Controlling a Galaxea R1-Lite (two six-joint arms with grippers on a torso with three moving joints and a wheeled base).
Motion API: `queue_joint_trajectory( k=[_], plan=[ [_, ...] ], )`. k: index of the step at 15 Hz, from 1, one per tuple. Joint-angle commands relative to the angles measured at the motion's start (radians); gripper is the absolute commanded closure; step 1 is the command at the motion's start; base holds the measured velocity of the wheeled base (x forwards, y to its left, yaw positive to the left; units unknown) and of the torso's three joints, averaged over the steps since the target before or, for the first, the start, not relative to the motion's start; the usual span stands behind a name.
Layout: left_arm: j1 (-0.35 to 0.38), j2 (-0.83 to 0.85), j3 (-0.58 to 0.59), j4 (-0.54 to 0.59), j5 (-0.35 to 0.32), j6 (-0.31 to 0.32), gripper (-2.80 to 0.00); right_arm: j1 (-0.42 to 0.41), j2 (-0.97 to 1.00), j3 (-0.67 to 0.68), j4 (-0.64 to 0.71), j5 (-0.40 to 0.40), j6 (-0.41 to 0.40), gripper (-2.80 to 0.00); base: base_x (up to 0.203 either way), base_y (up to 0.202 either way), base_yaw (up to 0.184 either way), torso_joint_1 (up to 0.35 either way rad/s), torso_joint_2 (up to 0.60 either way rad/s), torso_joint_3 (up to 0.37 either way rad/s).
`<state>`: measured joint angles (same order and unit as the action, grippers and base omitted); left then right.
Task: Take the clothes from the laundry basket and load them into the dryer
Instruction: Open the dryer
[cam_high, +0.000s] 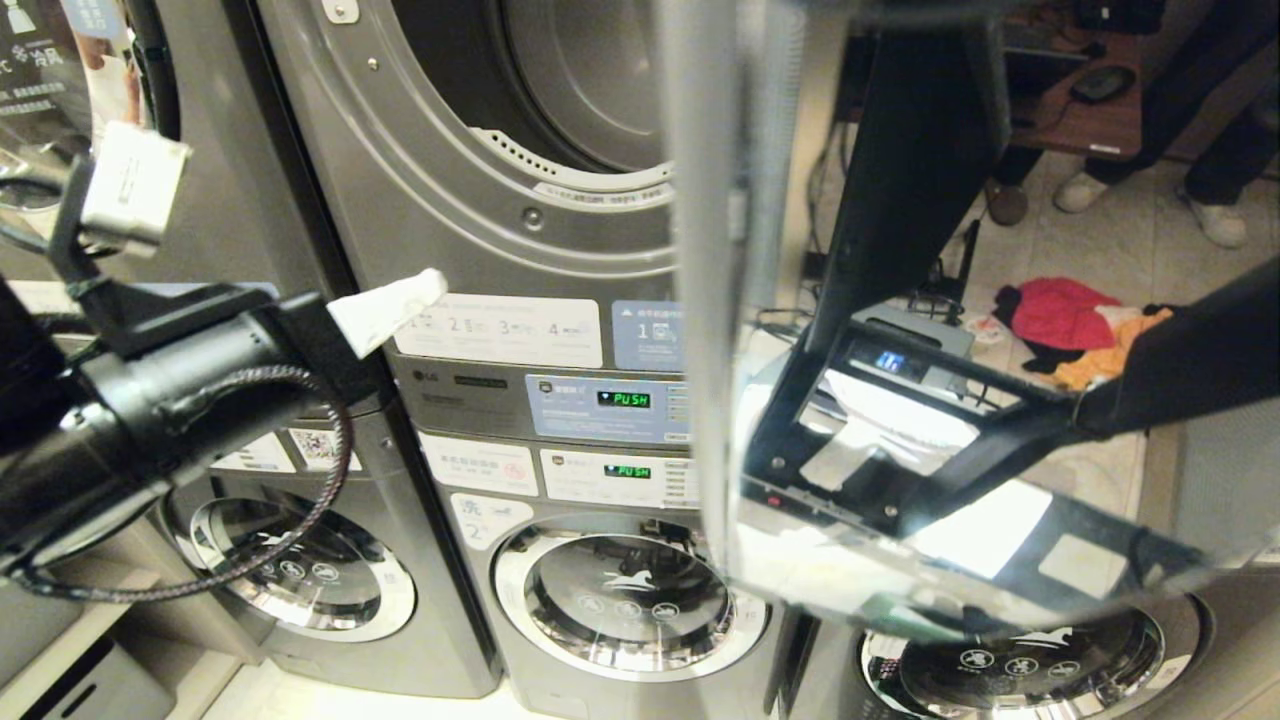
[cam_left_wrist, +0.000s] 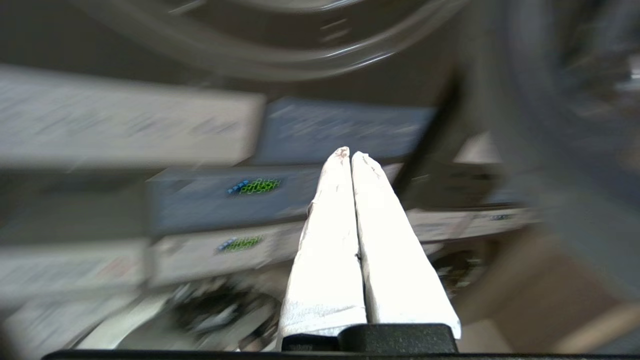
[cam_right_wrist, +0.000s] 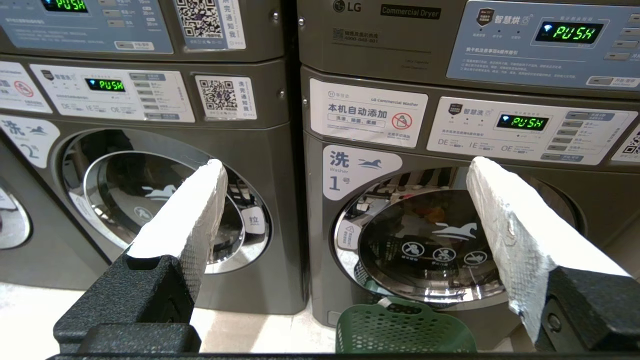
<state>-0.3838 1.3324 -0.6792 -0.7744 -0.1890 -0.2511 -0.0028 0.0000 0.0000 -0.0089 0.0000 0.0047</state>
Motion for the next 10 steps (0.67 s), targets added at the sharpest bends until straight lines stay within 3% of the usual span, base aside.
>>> queue_joint_trajectory(
  k=[1, 5, 8, 10],
  plan=[
    [0.154, -0.091, 0.121, -0.003, -0.012, -0.002, 0.0, 0.0, 0.002, 0.006, 0.0, 0.0, 0.0, -2.8, 0.0, 0.0, 0.0, 0.0, 0.0, 0.0],
    [0.505, -0.28, 0.448, 0.057, -0.145, 0.0, 0.0, 0.0, 0.002, 0.006, 0.0, 0.0, -0.002, -2.8, 0.0, 0.0, 0.0, 0.0, 0.0, 0.0],
    [0.572, -0.475, 0.608, 0.185, -0.171, 0.02, 0.0, 0.0, 0.002, 0.006, 0.001, 0.0, -0.003, -2.8, 0.0, 0.0, 0.0, 0.0, 0.0, 0.0],
    [0.58, -0.612, 0.669, 0.33, -0.114, 0.049, 0.0, 0.0, 0.002, 0.006, 0.0, -0.002, -0.002, -2.8, 0.0, 0.0, 0.0, 0.0, 0.0, 0.0]
  ],
)
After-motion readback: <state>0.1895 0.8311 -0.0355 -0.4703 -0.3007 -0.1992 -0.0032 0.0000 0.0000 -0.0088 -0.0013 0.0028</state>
